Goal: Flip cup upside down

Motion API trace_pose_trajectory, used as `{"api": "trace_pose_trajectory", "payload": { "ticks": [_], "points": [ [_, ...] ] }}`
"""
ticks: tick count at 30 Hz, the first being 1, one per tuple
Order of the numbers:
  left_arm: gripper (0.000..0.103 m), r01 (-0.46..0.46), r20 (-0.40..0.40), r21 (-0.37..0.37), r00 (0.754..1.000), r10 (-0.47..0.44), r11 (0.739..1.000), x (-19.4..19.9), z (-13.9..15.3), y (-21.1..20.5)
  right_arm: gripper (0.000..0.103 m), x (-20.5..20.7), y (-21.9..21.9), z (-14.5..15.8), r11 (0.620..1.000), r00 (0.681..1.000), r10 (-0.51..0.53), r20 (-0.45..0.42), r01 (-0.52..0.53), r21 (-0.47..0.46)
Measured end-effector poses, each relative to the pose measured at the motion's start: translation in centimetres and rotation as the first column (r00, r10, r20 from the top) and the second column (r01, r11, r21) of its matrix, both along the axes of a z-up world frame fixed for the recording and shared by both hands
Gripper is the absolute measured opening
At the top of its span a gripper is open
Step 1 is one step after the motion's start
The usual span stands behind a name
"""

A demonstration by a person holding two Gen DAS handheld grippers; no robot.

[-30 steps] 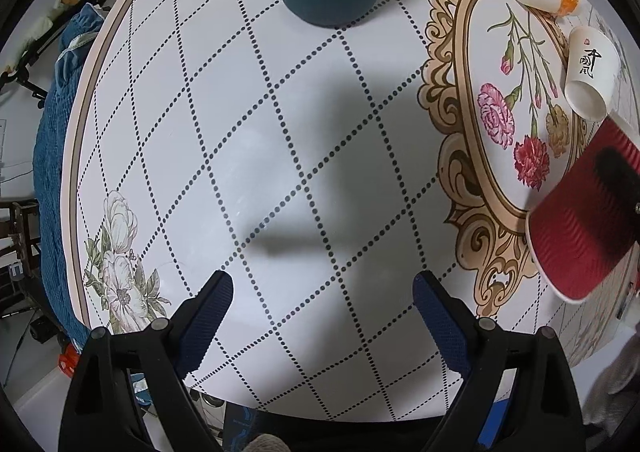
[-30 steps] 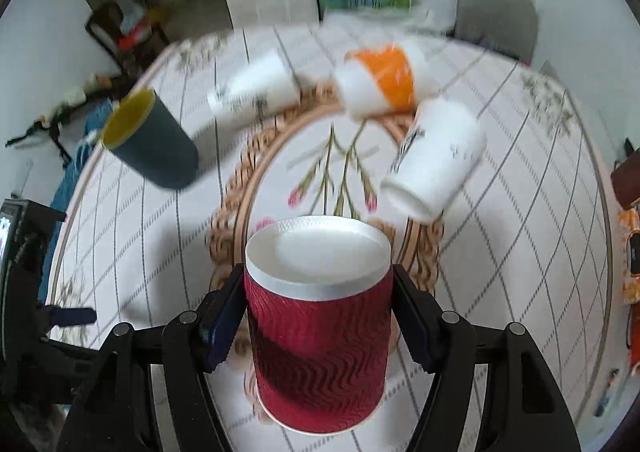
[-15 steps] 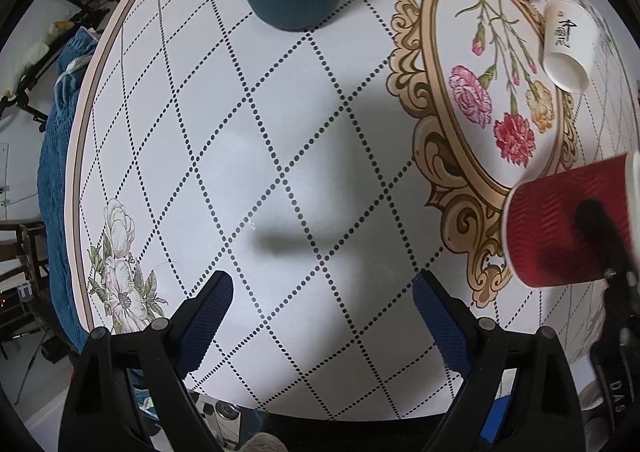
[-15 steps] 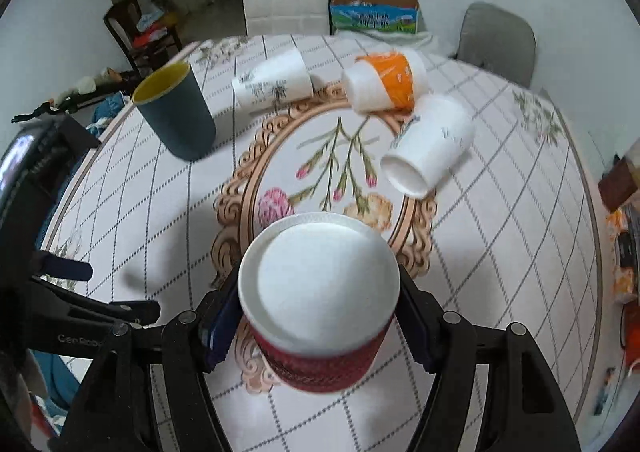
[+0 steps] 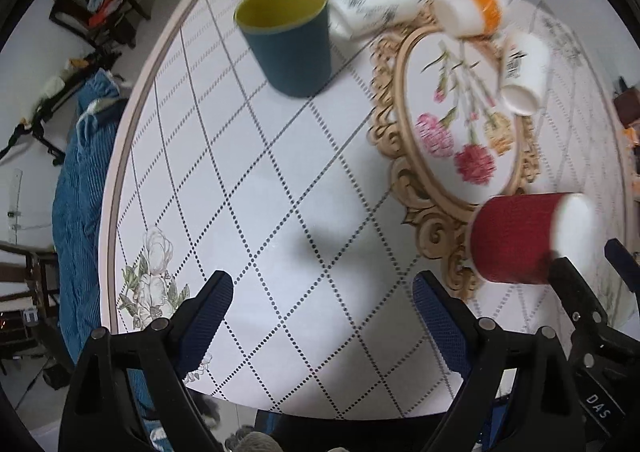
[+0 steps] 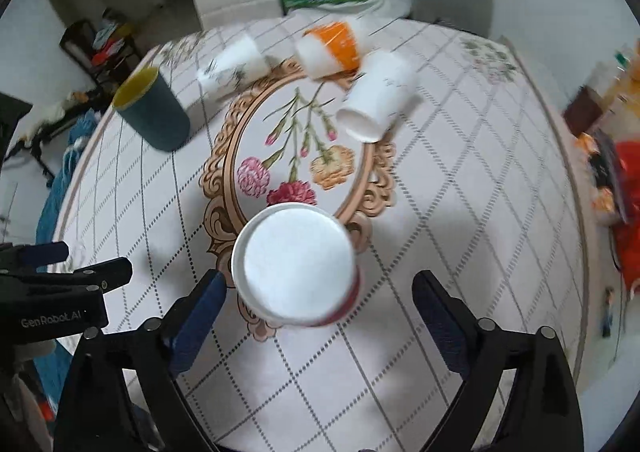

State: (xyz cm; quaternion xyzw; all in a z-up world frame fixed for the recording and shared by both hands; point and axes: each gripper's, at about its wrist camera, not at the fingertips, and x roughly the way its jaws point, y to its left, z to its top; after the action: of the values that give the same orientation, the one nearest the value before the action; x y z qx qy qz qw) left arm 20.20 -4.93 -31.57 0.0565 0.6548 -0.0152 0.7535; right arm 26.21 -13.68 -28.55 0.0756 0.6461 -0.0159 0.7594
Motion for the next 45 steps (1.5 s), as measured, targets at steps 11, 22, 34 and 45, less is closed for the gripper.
{"api": "trace_pose_trajectory", "payload": {
  "ticks": [11, 22, 34, 45],
  "points": [
    [0.092, 0.077, 0.140, -0.042, 0.988, -0.070, 0.996, -4.4, 7.1, 1.2, 0.097, -4.6, -3.0, 7.3, 0.981, 0.992, -0.128, 0.004, 0.127, -0.145],
    [0.092, 0.060, 0.272, -0.059, 0.961, -0.042, 0.996, -10.4, 15.3, 0.8, 0.097, -8.9, -4.2, 17.5, 0.984, 0.987, -0.125, 0.100, 0.136, -0.113],
    [0.092, 0.039, 0.410, -0.089, 0.912, 0.001, 0.995, -17.7, 24.0, 1.5, 0.097, -14.6, -4.1, 29.5, 0.990, 0.968, -0.061, 0.243, 0.089, -0.108],
    [0.092, 0.037, 0.473, -0.091, 0.881, 0.011, 0.995, -22.4, 28.1, 1.0, 0.099, -18.3, -4.1, 36.0, 0.992, 0.945, -0.037, 0.326, 0.073, -0.099]
  ]
}}
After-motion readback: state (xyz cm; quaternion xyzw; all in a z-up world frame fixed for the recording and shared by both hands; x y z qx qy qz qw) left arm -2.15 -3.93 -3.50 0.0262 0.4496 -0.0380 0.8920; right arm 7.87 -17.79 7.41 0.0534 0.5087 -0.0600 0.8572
